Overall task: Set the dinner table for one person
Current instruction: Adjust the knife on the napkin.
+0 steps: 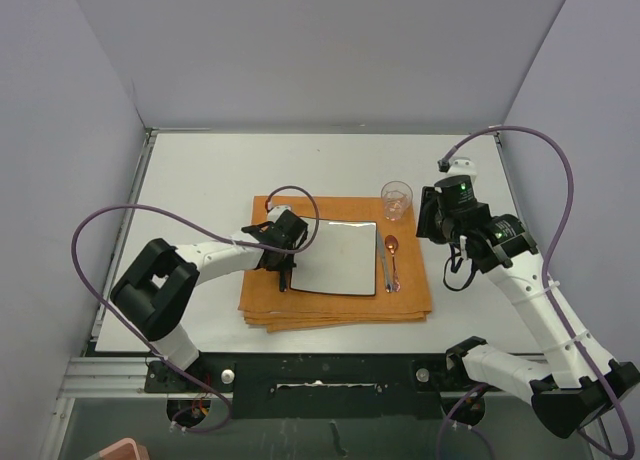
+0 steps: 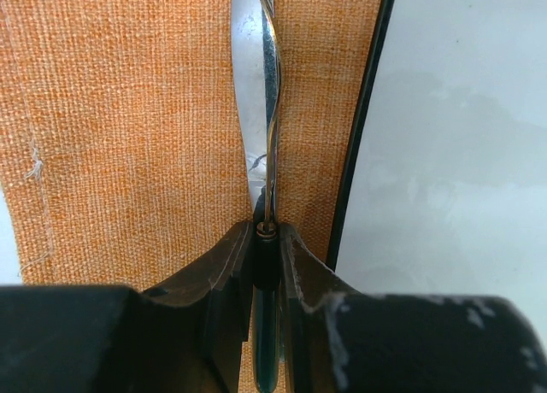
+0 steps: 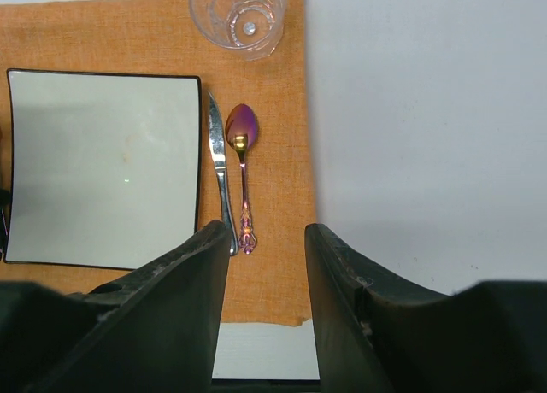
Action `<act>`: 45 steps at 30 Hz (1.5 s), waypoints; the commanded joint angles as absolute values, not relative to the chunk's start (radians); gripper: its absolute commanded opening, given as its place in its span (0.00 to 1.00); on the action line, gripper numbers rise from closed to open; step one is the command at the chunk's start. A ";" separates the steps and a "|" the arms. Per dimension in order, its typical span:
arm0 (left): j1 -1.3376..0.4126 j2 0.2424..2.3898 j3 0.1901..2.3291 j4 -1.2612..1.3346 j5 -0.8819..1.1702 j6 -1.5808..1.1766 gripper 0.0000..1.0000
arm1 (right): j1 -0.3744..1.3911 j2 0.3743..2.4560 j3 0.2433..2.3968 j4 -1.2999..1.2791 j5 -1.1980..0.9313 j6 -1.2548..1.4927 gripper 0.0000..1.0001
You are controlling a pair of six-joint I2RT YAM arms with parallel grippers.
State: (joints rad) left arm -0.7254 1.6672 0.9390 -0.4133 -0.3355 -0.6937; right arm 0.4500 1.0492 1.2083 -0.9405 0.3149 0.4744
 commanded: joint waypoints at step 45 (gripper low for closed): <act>-0.730 1.699 1.003 -0.480 -0.435 -0.416 0.22 | 0.406 1.028 1.228 -0.907 0.308 0.451 0.41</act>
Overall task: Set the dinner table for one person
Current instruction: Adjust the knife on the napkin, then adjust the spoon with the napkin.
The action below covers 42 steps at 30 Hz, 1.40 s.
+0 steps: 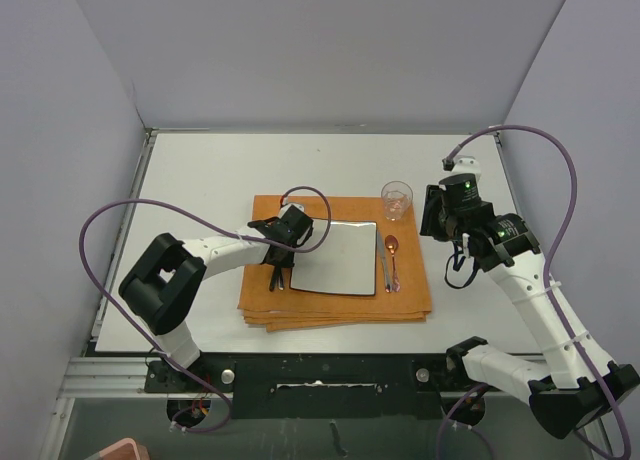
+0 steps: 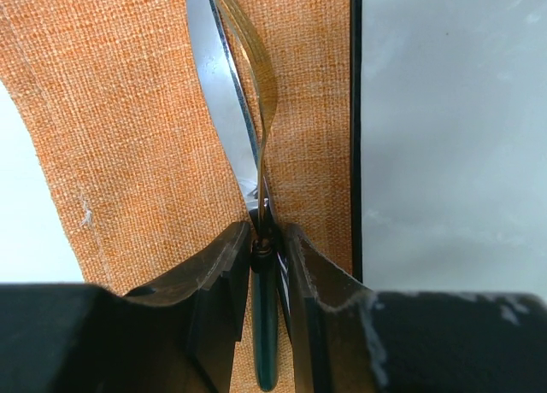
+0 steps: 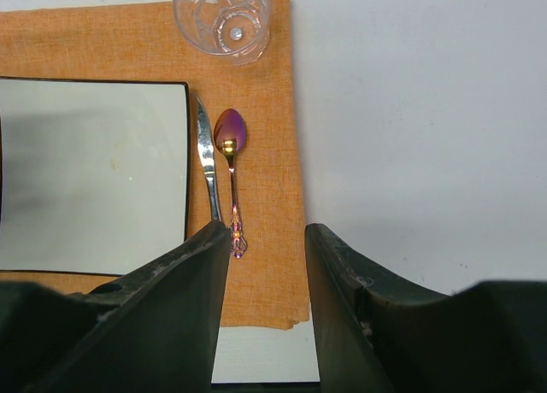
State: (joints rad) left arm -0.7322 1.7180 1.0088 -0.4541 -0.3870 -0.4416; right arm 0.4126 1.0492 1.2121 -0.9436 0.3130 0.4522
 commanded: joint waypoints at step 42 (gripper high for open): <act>-0.913 1.529 0.884 -0.387 -0.218 -0.578 0.39 | 0.397 1.248 1.026 -0.921 0.037 0.485 0.40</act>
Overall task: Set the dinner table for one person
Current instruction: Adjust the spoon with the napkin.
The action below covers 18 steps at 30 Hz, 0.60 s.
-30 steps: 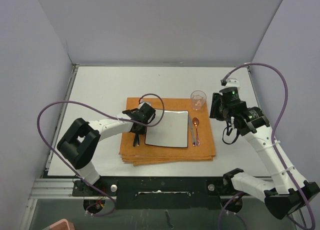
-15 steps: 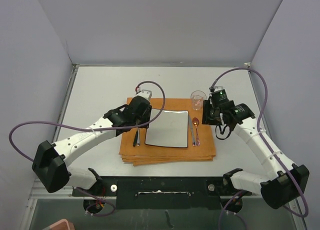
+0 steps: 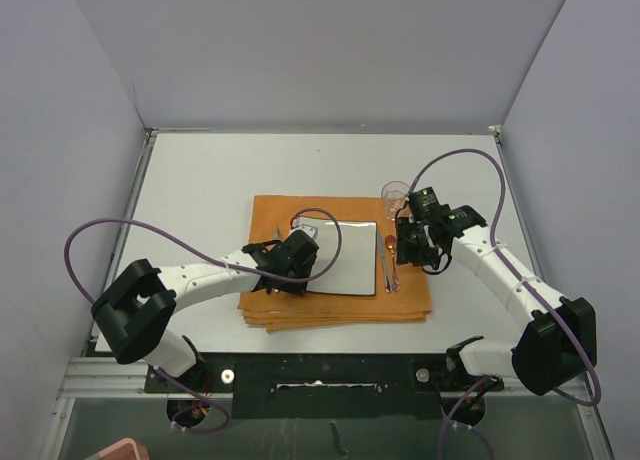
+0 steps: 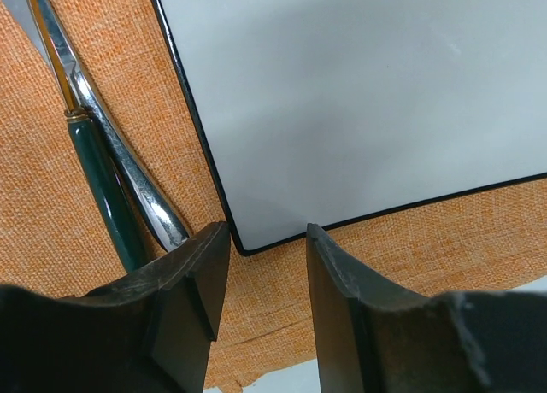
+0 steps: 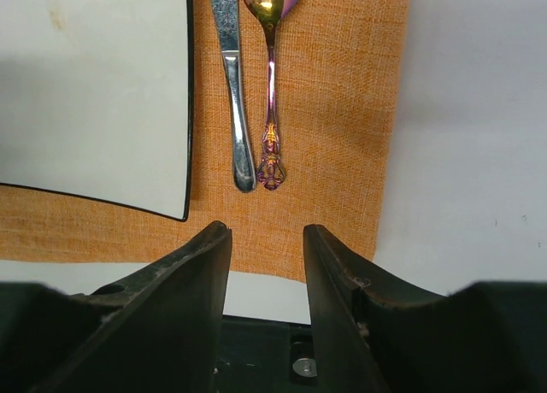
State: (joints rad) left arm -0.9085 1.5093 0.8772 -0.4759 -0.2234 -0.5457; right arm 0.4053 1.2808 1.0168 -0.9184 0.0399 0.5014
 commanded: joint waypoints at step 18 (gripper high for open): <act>-0.947 1.453 0.916 -0.432 -0.332 -0.593 0.38 | 0.396 1.417 1.011 -0.867 0.051 0.439 0.31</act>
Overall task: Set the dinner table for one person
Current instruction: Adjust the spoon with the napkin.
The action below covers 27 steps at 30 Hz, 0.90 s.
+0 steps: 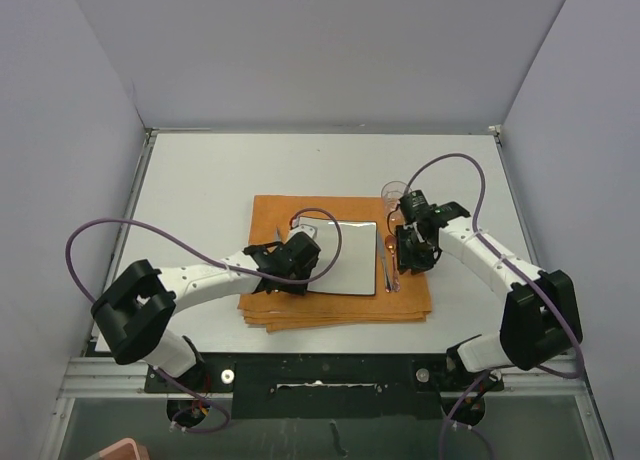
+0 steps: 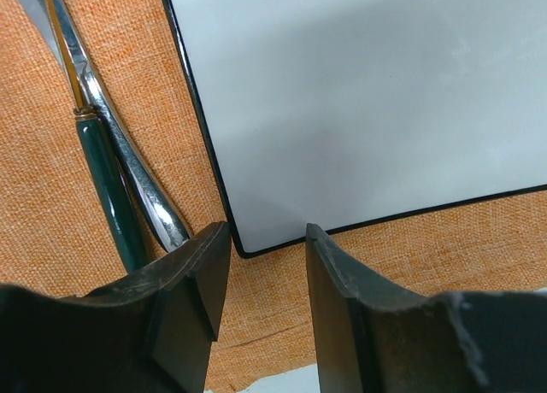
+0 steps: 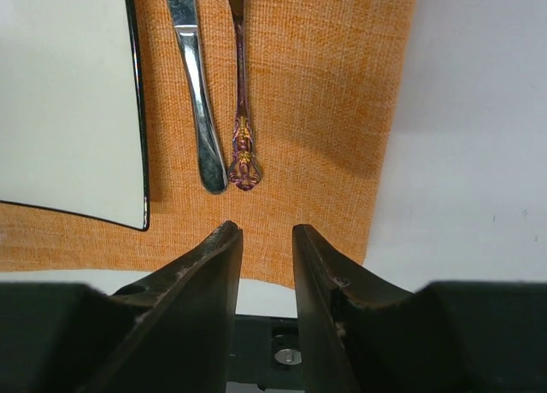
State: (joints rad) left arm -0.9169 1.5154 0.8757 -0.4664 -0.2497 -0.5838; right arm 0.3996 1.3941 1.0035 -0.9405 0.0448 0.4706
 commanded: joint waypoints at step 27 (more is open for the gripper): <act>-0.967 0.904 1.017 -0.609 -0.764 -0.374 0.43 | 0.408 1.567 0.936 -0.519 0.074 0.410 0.26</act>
